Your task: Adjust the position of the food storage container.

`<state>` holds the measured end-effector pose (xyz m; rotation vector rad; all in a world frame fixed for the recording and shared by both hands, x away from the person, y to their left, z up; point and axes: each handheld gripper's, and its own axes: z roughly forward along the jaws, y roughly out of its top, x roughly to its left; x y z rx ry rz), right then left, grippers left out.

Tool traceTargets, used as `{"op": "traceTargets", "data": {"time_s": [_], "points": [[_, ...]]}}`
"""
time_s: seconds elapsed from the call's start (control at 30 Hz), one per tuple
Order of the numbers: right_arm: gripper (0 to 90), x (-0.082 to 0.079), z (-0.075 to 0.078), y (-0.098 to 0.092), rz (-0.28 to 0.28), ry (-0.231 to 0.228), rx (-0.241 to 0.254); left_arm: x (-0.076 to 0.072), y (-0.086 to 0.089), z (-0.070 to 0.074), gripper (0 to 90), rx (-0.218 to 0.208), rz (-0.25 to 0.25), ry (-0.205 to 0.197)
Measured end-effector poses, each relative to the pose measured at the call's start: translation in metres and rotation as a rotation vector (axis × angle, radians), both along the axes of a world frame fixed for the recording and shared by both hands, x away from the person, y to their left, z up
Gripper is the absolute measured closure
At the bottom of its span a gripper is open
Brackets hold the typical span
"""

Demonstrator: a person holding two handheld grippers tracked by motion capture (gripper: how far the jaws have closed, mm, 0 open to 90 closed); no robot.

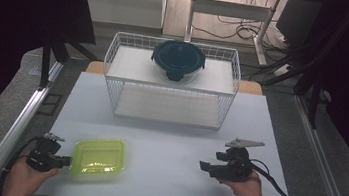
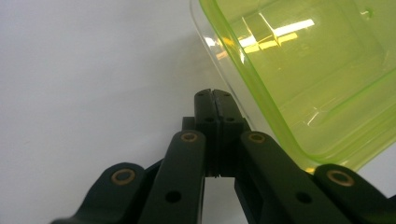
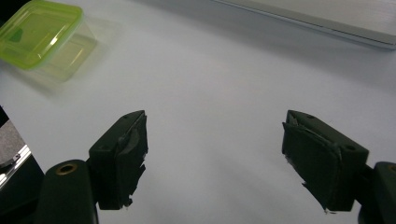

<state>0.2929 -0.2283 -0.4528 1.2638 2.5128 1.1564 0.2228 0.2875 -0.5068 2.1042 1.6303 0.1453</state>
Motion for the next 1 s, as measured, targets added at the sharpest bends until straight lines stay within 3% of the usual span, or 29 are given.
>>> {"op": "traceTargets", "data": {"time_s": [0.17,0.53,1.0], "points": [[22.1,0.000,0.000,0.000,-0.003,-0.001,0.005,0.006,-0.012,-0.002,90.0,-0.020,-0.027,0.008],[22.0,0.000,-0.001,0.000,0.003,-0.001,-0.002,0.027,-0.043,-0.004,90.0,-0.023,-0.100,0.018],[22.1,0.000,0.002,-0.002,-0.004,-0.006,0.002,0.043,-0.067,-0.005,90.0,-0.038,-0.140,0.025]]}}
